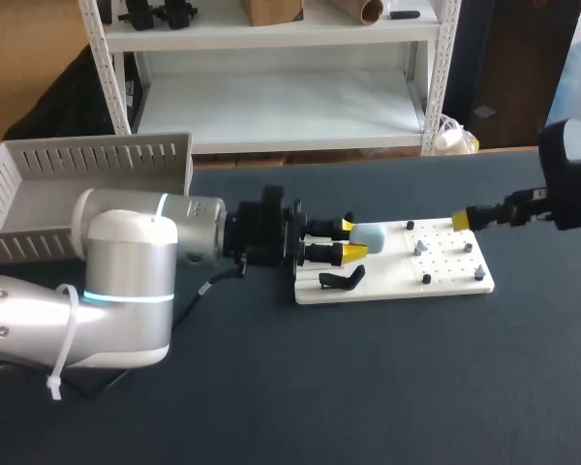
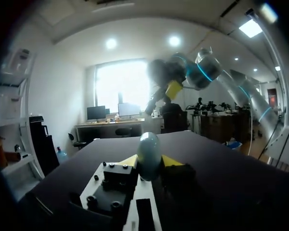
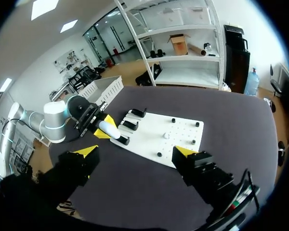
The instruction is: Pick up each earbud case from the left stands, insert the matching earbuds, close the lid, and place the case in the box.
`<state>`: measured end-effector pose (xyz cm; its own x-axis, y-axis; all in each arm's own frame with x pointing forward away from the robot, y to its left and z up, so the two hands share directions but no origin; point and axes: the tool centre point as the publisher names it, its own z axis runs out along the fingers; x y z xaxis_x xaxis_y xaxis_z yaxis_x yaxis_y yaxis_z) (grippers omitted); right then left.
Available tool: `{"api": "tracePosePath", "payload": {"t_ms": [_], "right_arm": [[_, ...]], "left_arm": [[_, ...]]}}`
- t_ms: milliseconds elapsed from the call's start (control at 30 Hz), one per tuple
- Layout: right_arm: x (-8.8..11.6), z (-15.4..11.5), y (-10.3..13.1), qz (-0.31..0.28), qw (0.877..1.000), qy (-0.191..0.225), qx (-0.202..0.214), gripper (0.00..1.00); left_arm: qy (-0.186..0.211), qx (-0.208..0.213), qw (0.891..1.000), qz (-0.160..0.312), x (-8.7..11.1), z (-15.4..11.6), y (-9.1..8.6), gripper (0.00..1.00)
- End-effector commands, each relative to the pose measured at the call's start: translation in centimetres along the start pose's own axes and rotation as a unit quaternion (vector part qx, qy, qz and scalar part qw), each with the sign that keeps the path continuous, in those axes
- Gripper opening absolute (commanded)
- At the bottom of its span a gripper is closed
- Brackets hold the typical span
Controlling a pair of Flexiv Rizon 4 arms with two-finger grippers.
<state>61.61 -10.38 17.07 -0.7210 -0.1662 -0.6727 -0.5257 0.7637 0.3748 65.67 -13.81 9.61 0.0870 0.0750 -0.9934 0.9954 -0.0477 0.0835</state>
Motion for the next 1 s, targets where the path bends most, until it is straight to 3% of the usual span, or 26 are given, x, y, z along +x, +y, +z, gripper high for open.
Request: {"api": "tracePosePath", "payload": {"t_ms": [33,333,1000], "right_arm": [[0.6,-0.2,0.7,-0.005,1.0,0.01,-0.01,1.0],[2.4,1.0,3.2,-0.029,0.999,0.041,-0.004,1.0],[3.4,4.0,5.3,-0.027,0.996,0.086,-0.006,1.0]], "left_arm": [[-0.001,-0.009,1.0,-0.002,0.1,-0.1,-0.5,0.0],[-0.006,-0.007,1.0,-0.008,0.5,0.1,-0.8,0.0],[-0.008,0.004,1.0,0.01,0.7,0.1,-0.9,0.0]]}}
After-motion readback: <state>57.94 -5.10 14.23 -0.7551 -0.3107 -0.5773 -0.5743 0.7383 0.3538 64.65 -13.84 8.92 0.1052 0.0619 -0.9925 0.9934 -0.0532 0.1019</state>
